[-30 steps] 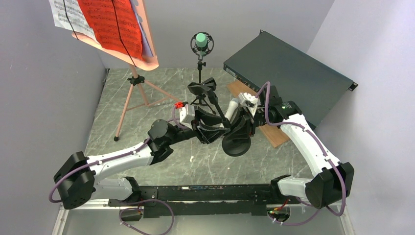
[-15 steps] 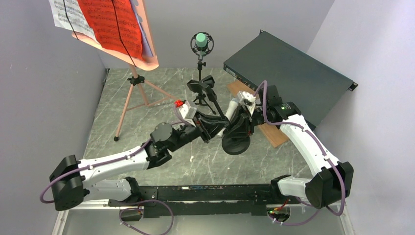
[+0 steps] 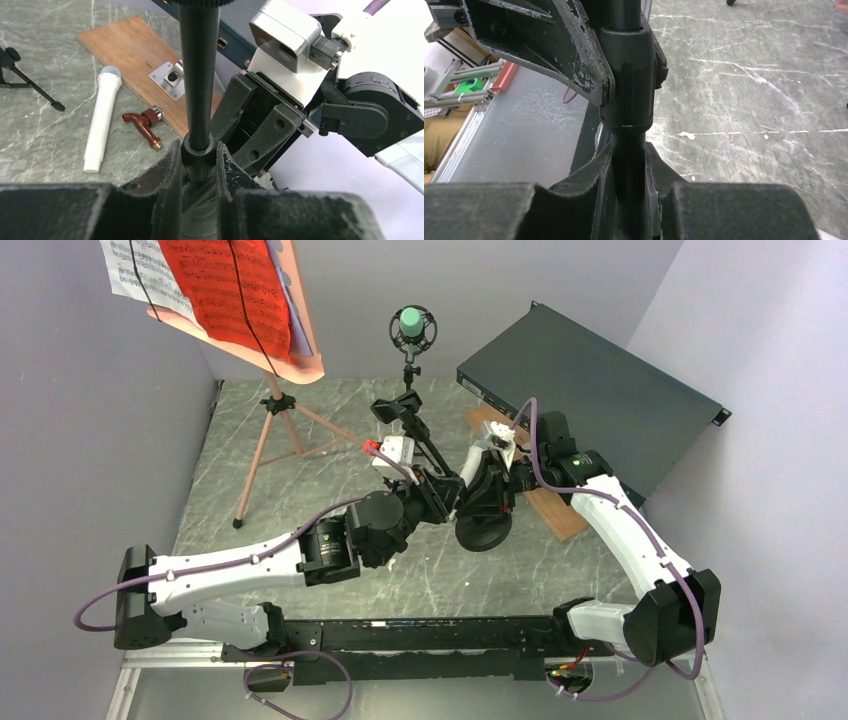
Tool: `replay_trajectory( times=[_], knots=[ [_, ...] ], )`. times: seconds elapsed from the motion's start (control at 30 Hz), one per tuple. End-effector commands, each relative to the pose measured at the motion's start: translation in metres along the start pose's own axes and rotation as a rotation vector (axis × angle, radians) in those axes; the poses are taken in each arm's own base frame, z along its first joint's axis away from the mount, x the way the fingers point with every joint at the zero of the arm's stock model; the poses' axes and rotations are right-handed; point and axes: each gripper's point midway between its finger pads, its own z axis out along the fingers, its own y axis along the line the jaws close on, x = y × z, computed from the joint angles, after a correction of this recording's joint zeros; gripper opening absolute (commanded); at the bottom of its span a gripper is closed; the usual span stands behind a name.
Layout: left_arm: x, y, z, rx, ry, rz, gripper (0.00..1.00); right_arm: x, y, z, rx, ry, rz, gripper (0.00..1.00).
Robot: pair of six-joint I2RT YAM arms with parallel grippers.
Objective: Pack up the instrument practice props
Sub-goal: Unscrew the knob on the microphone stand.
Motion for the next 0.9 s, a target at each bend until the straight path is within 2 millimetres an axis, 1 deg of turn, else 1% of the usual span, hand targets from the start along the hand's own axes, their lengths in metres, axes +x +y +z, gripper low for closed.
replay_trajectory(
  times=[0.0, 0.03, 0.1, 0.13, 0.17, 0.2, 0.23, 0.3, 0.4, 0.47, 0.57, 0.67, 0.8, 0.87],
  knots=[
    [-0.042, -0.018, -0.018, 0.108, -0.107, 0.023, 0.28, -0.009, -0.002, -0.004, -0.008, -0.028, -0.077, 0.0],
    [-0.038, -0.026, -0.023, 0.181, -0.086, 0.085, 0.44, -0.009, 0.001, -0.004, -0.022, -0.033, -0.078, 0.0],
    [-0.03, -0.039, -0.035, 0.332, -0.072, 0.194, 0.72, -0.01, 0.006, -0.004, -0.049, -0.044, -0.094, 0.0],
    [-0.026, -0.043, -0.043, 0.404, -0.074, 0.255, 0.81, -0.011, 0.009, -0.004, -0.062, -0.05, -0.099, 0.0],
    [-0.026, -0.044, -0.053, 0.469, -0.086, 0.312, 0.87, -0.011, 0.01, -0.004, -0.07, -0.055, -0.113, 0.0],
    [-0.026, -0.043, -0.059, 0.507, -0.095, 0.331, 0.92, -0.011, 0.012, -0.003, -0.077, -0.059, -0.119, 0.0],
    [-0.028, -0.036, -0.062, 0.523, -0.104, 0.334, 0.96, -0.011, 0.013, -0.004, -0.082, -0.062, -0.125, 0.0],
    [-0.028, -0.023, -0.067, 0.548, -0.103, 0.321, 0.99, -0.011, 0.016, -0.004, -0.093, -0.069, -0.141, 0.0],
    [-0.03, -0.016, -0.072, 0.617, -0.098, 0.292, 0.98, -0.01, 0.022, -0.003, -0.125, -0.096, -0.18, 0.0],
    [-0.029, -0.013, -0.071, 0.655, -0.115, 0.282, 0.97, -0.01, 0.027, -0.003, -0.147, -0.118, -0.197, 0.0],
    [-0.022, -0.015, -0.068, 0.724, -0.148, 0.297, 0.97, -0.01, 0.03, -0.003, -0.158, -0.132, -0.212, 0.0],
    [-0.019, -0.023, -0.064, 0.788, -0.183, 0.314, 0.97, -0.009, 0.03, -0.003, -0.158, -0.133, -0.214, 0.0],
    [-0.015, -0.031, -0.048, 0.819, -0.169, 0.324, 0.97, -0.008, 0.03, -0.003, -0.158, -0.132, -0.211, 0.0],
    [-0.014, -0.032, -0.04, 0.817, -0.167, 0.308, 0.97, -0.008, 0.03, -0.003, -0.158, -0.132, -0.209, 0.0]
  ],
)
